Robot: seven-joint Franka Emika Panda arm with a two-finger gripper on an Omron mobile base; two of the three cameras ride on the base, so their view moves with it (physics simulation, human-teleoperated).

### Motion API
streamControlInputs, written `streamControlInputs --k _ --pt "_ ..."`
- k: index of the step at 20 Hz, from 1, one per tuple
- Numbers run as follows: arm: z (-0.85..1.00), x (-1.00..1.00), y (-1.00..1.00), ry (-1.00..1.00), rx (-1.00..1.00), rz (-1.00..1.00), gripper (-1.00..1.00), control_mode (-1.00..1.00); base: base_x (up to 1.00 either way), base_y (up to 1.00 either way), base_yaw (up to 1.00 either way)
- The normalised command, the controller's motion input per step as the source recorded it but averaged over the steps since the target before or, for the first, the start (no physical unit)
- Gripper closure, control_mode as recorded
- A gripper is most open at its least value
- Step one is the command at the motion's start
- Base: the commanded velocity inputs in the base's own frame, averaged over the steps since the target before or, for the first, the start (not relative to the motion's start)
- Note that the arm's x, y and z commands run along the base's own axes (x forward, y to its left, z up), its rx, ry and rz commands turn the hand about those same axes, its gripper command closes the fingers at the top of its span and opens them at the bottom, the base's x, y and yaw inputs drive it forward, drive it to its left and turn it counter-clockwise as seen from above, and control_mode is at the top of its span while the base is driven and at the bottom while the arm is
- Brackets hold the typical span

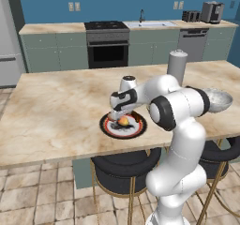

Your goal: Take the fruits from the plate on the dining counter and place two fruits in each bowl.

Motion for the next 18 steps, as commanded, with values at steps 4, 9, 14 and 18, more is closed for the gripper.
streamControlInputs --k 4,9,14,18 --pt "-0.37 0.0 0.0 0.0 0.0 0.0 -1.0 -1.0 0.0 0.0 0.0" --pt "-0.28 0.0 0.01 0.0 0.0 0.0 -1.0 -1.0 0.0 0.0 0.0" --pt "-0.08 0.0 0.01 0.0 0.0 0.0 -1.0 -1.0 0.0 0.0 0.0" --pt "0.0 0.0 0.0 0.0 0.0 0.0 1.0 -1.0 0.0 0.0 0.0"
